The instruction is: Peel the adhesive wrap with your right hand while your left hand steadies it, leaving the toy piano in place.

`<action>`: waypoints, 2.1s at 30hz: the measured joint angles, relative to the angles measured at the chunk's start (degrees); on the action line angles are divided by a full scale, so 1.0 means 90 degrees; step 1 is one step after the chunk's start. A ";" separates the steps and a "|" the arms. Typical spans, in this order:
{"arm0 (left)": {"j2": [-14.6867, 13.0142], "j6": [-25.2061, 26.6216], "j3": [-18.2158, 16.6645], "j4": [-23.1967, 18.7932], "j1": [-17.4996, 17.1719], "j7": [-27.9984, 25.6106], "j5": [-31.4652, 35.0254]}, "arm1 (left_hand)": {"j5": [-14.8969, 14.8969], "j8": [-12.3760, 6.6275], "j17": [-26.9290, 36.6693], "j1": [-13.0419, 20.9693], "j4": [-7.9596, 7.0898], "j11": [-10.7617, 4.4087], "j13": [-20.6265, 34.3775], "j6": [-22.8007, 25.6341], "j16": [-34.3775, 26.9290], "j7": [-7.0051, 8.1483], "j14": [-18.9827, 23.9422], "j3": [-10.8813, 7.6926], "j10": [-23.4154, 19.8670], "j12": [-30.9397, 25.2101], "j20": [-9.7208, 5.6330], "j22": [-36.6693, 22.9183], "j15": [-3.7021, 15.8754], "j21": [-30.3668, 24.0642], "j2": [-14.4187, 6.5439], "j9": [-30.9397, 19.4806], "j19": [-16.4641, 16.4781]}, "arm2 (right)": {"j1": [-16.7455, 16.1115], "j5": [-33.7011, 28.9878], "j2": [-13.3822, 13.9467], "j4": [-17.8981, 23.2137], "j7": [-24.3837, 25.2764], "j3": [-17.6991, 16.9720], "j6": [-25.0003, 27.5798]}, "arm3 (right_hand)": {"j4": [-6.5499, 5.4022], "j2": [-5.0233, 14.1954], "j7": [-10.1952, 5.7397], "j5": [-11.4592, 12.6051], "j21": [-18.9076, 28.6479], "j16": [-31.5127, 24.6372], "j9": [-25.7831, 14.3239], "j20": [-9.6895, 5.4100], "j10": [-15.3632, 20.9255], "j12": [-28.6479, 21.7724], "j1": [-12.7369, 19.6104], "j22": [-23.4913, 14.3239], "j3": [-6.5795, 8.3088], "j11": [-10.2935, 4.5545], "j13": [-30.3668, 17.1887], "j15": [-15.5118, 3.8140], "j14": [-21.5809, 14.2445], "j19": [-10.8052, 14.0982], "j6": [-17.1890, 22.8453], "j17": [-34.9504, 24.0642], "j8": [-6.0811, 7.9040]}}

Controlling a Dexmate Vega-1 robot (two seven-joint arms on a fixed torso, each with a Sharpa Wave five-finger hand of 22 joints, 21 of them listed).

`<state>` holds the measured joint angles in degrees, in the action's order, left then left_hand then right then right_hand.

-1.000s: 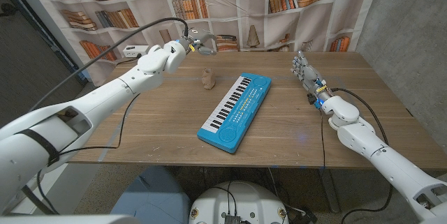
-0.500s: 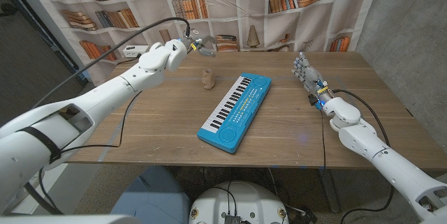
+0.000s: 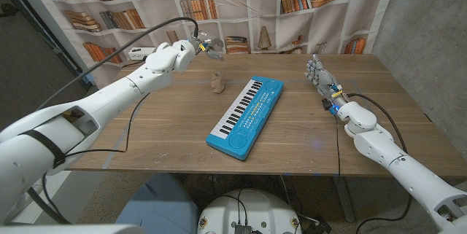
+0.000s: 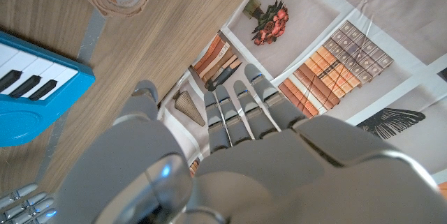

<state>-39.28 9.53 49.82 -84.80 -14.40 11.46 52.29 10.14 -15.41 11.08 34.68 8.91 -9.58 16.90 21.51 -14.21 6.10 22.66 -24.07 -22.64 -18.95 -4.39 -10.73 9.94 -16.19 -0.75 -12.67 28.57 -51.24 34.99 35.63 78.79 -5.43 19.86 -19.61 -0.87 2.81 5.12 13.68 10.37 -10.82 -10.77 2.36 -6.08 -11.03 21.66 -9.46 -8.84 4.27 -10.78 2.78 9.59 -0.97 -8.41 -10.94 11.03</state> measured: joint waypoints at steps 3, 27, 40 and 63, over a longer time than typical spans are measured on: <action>0.0009 -0.0011 0.0026 0.0034 0.0023 0.0001 0.0001 | 0.0000 0.0000 -0.0016 0.0000 0.0000 0.0006 0.0001 0.0056 0.0000 -0.0005 0.0058 0.0000 -0.0044 -0.0014 -0.0002 -0.0010 0.0010 0.0000 0.0000 0.0000 0.0048 | 0.0002 0.0001 -0.0008 -0.0011 -0.0003 0.0000 -0.0010 | 0.0000 0.0000 -0.0015 0.0000 0.0000 0.0000 0.0000 0.0000 0.0000 0.0000 0.0000 0.0000 0.0000 0.0000 0.0000 -0.0016 0.0015 0.0000 0.0015 0.0000 0.0000; 0.0131 -0.0163 0.0268 0.0362 0.0209 0.0086 0.0070 | 0.0000 -0.0036 -0.0047 0.0079 -0.0025 -0.0027 0.0089 0.0284 0.0040 0.0063 0.0203 0.0025 -0.0216 -0.0038 -0.0035 -0.0009 0.0022 0.0000 -0.0026 0.0001 0.0125 | -0.0017 -0.0052 -0.0043 -0.0031 0.0115 -0.0009 -0.0062 | 0.0000 0.0000 -0.0058 0.0000 0.0000 -0.0025 0.0000 0.0000 0.0024 -0.0024 0.0000 0.0000 0.0000 -0.0024 0.0000 -0.0035 0.0034 0.0000 0.0058 0.0000 0.0026; 0.0196 -0.0173 0.0375 0.0541 0.0368 0.0359 0.0072 | 0.0000 -0.0036 -0.0030 0.0078 -0.0052 -0.0002 0.0119 0.0309 0.0075 0.0036 0.0297 0.0052 -0.0240 -0.0007 -0.0035 -0.0008 0.0046 0.0000 -0.0026 0.0002 0.0124 | -0.0015 -0.0076 -0.0061 -0.0076 0.0138 -0.0007 -0.0075 | 0.0026 0.0034 -0.0103 -0.0034 0.0000 -0.0025 0.0000 0.0000 0.0024 -0.0024 0.0033 0.0000 0.0027 -0.0023 0.0000 -0.0092 0.0045 0.0000 0.0104 -0.0001 0.0026; 0.0288 -0.0206 0.0565 0.0802 0.0571 0.0585 0.0070 | 0.0000 -0.0036 -0.0030 0.0080 -0.0052 0.0018 0.0147 0.0419 0.0075 0.0039 0.0386 0.0051 -0.0329 -0.0007 -0.0001 -0.0007 0.0046 0.0031 -0.0121 0.0002 0.0159 | -0.0125 -0.0170 0.0030 0.0112 0.0299 -0.0012 -0.0008 | 0.0026 0.0034 -0.0103 -0.0049 0.0027 -0.0025 0.0000 -0.0024 0.0023 -0.0024 0.0033 0.0000 0.0026 -0.0023 0.0000 -0.0091 0.0045 0.0023 0.0103 0.0000 0.0026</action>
<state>-36.69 7.68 54.91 -77.58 -9.26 16.73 52.92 10.14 -15.73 10.81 35.41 8.44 -9.42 18.23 25.28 -13.53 6.45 26.14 -23.61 -25.60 -19.01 -4.40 -10.79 10.35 -15.91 -1.83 -12.65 30.00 -52.37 33.47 35.89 79.81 -2.74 19.75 -19.68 -0.64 3.12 4.19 13.24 10.61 -11.05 -10.77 2.15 -5.87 -11.25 21.96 -9.46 -8.60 4.07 -10.78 1.96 10.00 -0.75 -7.48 -10.95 11.26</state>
